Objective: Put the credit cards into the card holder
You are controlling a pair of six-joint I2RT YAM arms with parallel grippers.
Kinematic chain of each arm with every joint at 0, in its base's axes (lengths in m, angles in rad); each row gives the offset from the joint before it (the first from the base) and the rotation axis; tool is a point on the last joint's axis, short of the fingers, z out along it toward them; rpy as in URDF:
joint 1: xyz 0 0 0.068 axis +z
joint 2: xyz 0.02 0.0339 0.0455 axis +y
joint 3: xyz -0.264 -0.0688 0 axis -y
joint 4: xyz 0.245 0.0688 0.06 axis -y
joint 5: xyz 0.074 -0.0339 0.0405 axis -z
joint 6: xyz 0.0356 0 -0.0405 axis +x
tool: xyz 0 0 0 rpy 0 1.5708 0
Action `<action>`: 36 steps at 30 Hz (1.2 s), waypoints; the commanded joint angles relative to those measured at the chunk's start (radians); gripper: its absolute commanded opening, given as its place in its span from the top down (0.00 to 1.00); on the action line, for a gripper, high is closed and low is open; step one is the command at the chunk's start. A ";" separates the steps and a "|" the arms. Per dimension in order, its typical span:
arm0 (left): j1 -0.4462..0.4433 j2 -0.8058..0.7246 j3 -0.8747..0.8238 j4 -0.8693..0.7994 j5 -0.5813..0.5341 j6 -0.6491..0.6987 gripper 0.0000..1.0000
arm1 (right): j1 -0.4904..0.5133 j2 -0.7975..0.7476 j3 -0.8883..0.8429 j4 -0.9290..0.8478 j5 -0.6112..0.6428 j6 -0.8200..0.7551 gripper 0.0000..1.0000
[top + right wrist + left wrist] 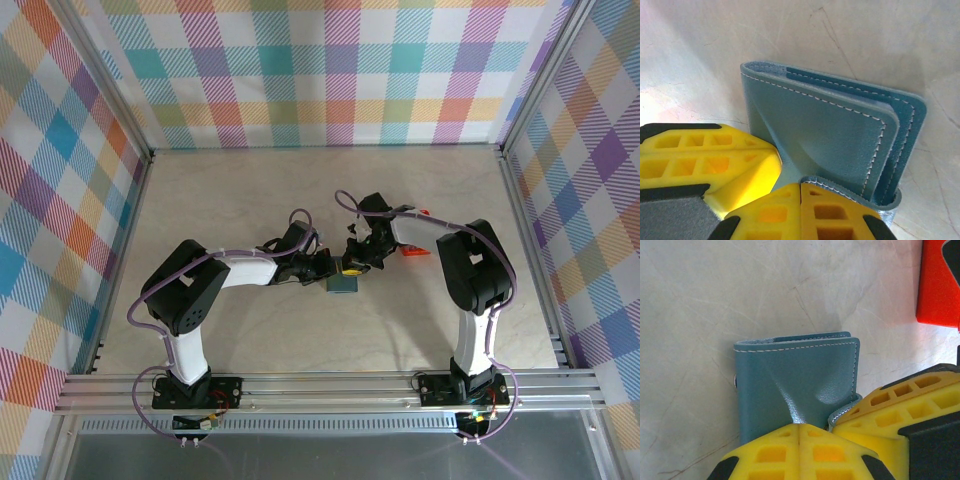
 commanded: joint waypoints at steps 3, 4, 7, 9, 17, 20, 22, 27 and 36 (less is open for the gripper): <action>-0.009 0.030 -0.001 -0.014 0.023 0.003 1.00 | 0.009 0.070 0.000 -0.051 0.131 -0.001 1.00; -0.009 0.031 -0.002 -0.013 0.023 0.003 1.00 | 0.009 0.076 0.000 -0.052 0.134 -0.002 1.00; -0.009 0.030 -0.003 -0.014 0.023 0.003 1.00 | 0.009 0.093 -0.002 -0.046 0.139 -0.001 1.00; -0.009 0.031 -0.003 -0.014 0.023 0.003 1.00 | 0.009 0.098 -0.007 -0.047 0.142 -0.002 1.00; -0.006 0.032 0.000 -0.027 0.022 0.006 1.00 | 0.009 0.045 0.008 -0.028 0.071 0.015 0.96; -0.003 0.032 0.008 -0.040 0.020 0.011 1.00 | 0.008 0.021 0.042 -0.024 0.034 0.026 0.87; 0.000 0.031 0.012 -0.046 0.020 0.013 1.00 | 0.005 0.010 0.064 -0.028 0.019 0.034 0.77; 0.002 0.027 0.017 -0.053 0.016 0.015 1.00 | -0.019 -0.056 0.063 -0.027 0.023 0.058 0.71; 0.005 -0.022 0.057 -0.080 0.017 0.050 1.00 | -0.147 -0.294 -0.122 0.133 -0.041 0.109 0.71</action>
